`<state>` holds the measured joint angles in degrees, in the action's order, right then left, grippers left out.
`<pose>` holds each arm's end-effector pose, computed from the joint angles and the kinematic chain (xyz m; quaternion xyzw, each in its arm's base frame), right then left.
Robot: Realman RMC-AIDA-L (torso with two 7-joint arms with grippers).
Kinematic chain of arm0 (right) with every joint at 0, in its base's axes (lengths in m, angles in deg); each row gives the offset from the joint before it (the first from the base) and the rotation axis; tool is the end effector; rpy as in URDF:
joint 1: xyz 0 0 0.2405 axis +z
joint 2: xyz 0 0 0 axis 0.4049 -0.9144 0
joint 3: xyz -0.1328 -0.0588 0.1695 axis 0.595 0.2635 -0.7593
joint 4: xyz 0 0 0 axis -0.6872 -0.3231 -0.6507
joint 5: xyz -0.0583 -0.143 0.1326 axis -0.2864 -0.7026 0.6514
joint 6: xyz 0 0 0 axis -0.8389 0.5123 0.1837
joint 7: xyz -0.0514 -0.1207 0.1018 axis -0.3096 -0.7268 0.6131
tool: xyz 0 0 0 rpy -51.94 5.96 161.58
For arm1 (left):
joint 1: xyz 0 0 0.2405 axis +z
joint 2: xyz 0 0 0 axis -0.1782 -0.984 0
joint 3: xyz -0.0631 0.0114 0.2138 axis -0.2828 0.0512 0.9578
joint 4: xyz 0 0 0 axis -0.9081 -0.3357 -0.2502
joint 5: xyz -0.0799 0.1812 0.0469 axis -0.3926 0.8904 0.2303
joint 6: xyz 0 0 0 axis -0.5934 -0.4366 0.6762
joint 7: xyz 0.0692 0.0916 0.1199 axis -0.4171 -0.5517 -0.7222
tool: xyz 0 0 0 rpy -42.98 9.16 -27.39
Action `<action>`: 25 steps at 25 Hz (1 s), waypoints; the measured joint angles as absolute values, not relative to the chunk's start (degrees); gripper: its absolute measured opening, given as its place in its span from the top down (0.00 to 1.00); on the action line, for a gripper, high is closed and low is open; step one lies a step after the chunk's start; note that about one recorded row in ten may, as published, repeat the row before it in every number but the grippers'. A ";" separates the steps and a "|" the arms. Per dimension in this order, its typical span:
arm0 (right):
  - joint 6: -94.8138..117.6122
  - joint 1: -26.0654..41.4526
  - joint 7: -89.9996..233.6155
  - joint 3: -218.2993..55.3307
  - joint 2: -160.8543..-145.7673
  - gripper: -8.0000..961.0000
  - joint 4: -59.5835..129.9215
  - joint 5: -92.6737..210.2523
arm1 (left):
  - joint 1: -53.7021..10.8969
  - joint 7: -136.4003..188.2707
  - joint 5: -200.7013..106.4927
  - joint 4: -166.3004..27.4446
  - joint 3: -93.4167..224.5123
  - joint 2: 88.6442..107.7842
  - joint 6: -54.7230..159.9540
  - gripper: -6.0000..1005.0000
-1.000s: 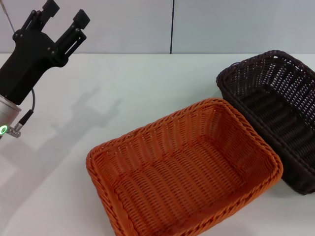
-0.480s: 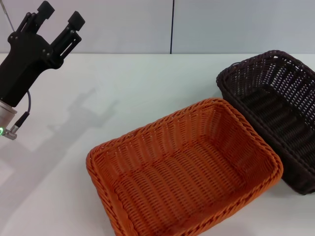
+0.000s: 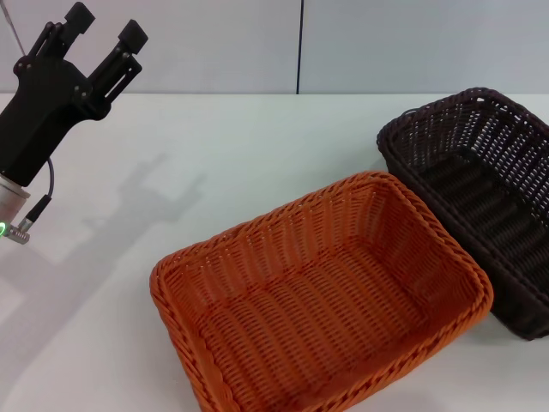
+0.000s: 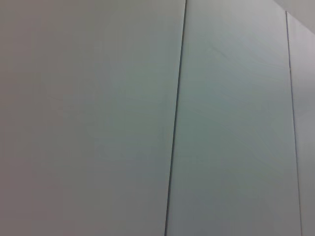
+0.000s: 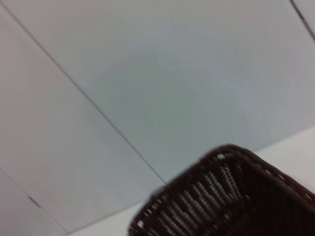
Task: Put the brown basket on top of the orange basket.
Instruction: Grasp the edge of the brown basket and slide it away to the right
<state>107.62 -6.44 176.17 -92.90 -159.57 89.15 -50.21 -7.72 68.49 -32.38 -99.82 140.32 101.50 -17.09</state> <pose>0.3275 0.2371 0.1394 -0.7223 0.4974 0.3579 0.3204 -0.2010 0.3372 0.0515 -0.7342 -0.1320 -0.5137 0.4237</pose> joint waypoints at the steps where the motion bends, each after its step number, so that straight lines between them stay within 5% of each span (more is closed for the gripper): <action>1: 108.06 -6.11 176.05 -92.90 -159.54 0.19 89.36 -49.69 | -7.72 68.47 -32.38 -99.75 140.32 101.51 -17.09 0.19; 12: 109.78 -3.30 175.99 -92.79 -159.38 0.19 90.83 -46.94 | -8.47 68.16 -32.49 -97.80 140.27 101.59 -17.35 0.19; 25: 109.71 -8.68 179.73 -95.01 -159.60 0.19 88.30 -42.43 | -9.02 67.78 -32.97 -96.07 139.35 101.60 -16.95 0.19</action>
<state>109.71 -8.68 179.73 -95.01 -159.60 88.30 -42.43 -9.02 67.78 -32.97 -96.07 139.35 101.60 -16.95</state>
